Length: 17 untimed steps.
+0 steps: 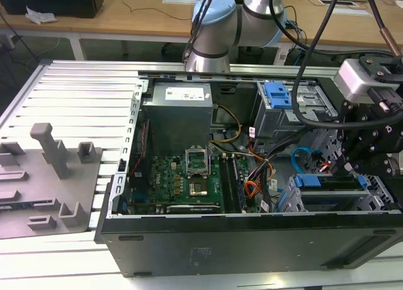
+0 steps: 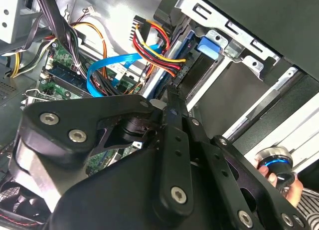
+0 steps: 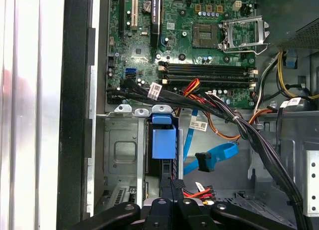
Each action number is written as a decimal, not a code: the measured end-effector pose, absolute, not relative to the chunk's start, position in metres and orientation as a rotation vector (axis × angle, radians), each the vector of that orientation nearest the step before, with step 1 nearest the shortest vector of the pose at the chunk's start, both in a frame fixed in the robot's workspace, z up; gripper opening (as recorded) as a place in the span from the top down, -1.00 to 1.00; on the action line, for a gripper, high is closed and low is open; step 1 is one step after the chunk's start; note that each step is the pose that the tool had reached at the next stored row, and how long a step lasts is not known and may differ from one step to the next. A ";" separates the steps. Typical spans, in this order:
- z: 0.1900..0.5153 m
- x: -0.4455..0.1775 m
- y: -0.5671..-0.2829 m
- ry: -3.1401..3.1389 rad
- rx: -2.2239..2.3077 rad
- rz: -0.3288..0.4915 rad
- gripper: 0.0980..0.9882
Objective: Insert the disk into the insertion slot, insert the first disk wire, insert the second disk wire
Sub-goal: 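Insert the second disk wire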
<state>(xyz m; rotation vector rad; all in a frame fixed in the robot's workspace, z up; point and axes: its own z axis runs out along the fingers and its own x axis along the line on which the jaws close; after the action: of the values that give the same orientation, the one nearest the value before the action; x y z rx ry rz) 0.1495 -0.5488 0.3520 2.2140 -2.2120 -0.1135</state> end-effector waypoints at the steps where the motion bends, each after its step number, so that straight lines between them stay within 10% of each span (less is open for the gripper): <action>1: 0.352 0.150 -0.549 -2.212 2.214 -0.114 0.98; 5: 0.352 0.150 -0.549 -2.212 2.214 -0.113 0.96; 8: 0.352 0.150 -0.549 -2.212 2.214 -0.114 0.54; 17: 0.352 0.149 -0.519 -2.211 2.213 -0.111 0.54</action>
<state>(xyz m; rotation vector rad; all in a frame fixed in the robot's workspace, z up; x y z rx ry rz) 0.1495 -0.5191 0.3521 2.2132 -2.2112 -0.1109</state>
